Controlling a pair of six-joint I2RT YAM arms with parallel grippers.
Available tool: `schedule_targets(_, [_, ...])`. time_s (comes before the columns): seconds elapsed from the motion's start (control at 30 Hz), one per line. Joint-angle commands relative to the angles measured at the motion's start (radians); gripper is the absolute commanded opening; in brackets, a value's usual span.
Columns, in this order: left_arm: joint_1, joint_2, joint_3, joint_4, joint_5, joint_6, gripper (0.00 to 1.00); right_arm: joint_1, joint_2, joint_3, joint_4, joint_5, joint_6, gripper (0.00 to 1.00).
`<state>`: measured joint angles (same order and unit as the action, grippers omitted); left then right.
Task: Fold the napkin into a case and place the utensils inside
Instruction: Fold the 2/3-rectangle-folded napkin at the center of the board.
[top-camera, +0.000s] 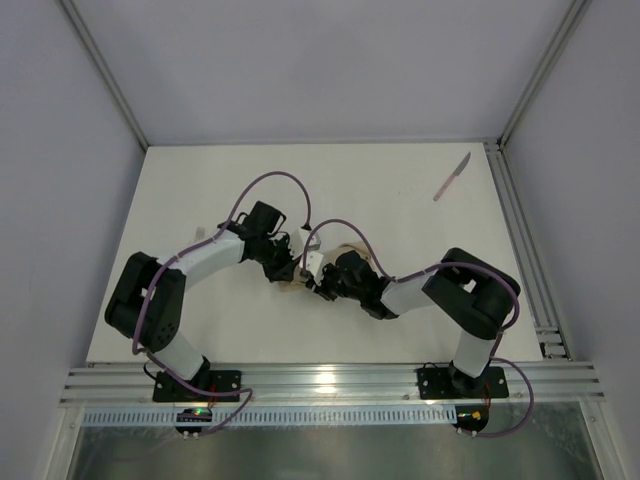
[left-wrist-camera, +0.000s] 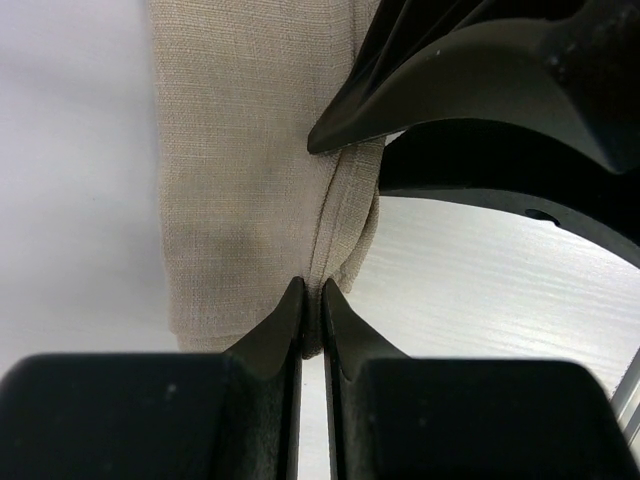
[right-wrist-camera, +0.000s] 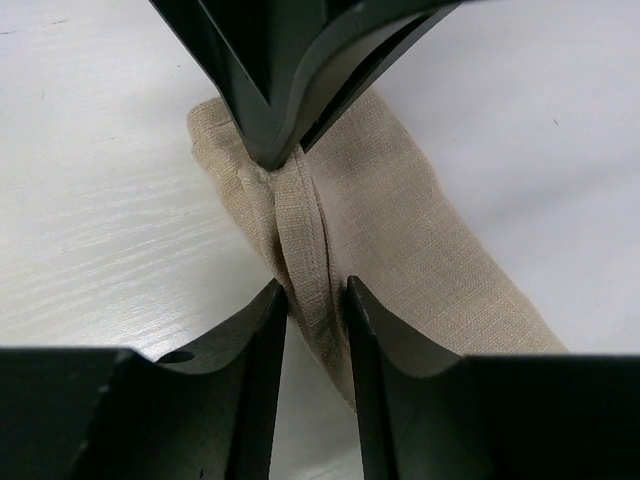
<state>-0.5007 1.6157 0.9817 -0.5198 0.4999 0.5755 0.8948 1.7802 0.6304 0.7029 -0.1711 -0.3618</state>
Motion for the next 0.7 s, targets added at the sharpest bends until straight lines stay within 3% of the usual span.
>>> schedule_targets(0.0, [-0.012,-0.014,0.032,-0.014,0.037,0.006,0.05,0.007,0.018,0.041,0.010,0.018,0.015,0.34])
schedule_targets(0.2, [-0.012,-0.011,0.032,-0.017,0.038,0.006,0.05,0.007,0.027,0.046,0.004,0.035,0.014,0.22])
schedule_targets(0.33, [-0.010,-0.013,0.037,-0.046,0.038,0.020,0.08,0.007,0.012,0.037,0.024,0.054,0.018,0.04])
schedule_targets(0.67, [0.022,-0.036,0.100,-0.216,0.187,0.113,0.36,0.007,-0.015,0.022,0.064,0.075,0.008,0.04])
